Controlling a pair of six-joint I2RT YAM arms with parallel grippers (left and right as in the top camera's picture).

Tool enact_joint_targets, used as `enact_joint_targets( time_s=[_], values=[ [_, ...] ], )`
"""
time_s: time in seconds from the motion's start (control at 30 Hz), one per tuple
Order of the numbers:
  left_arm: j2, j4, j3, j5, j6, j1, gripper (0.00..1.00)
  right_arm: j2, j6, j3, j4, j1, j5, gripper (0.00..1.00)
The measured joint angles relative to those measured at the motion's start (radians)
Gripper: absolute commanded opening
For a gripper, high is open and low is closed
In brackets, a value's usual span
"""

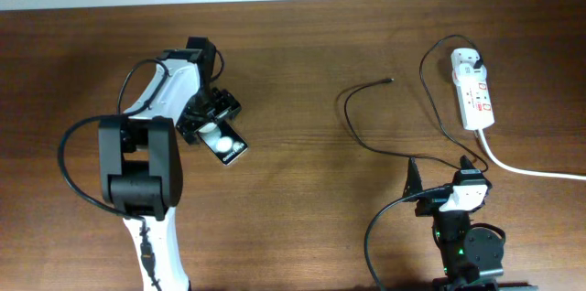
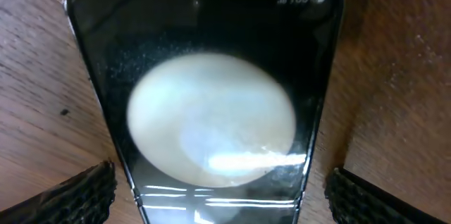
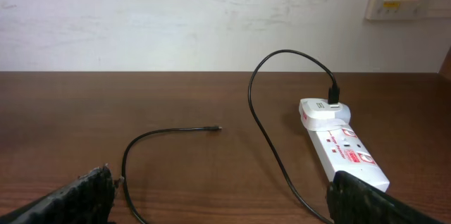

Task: Plug charger to phone and switch on socket
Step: 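Reach the left gripper down over the black phone and grasp it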

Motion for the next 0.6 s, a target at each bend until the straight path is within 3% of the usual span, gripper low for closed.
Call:
enact_joint_targets(
  time_s=[0.47, 0.6],
  values=[
    [-0.008, 0.022, -0.034, 0.037, 0.0, 0.006, 0.97, 0.0, 0.0, 0.0, 0.0, 0.0, 0.0, 0.99],
    [-0.037, 0.064, -0.089, 0.024, 0.0, 0.003, 0.89, 0.0, 0.0, 0.0, 0.0, 0.0, 0.0, 0.99]
  ],
)
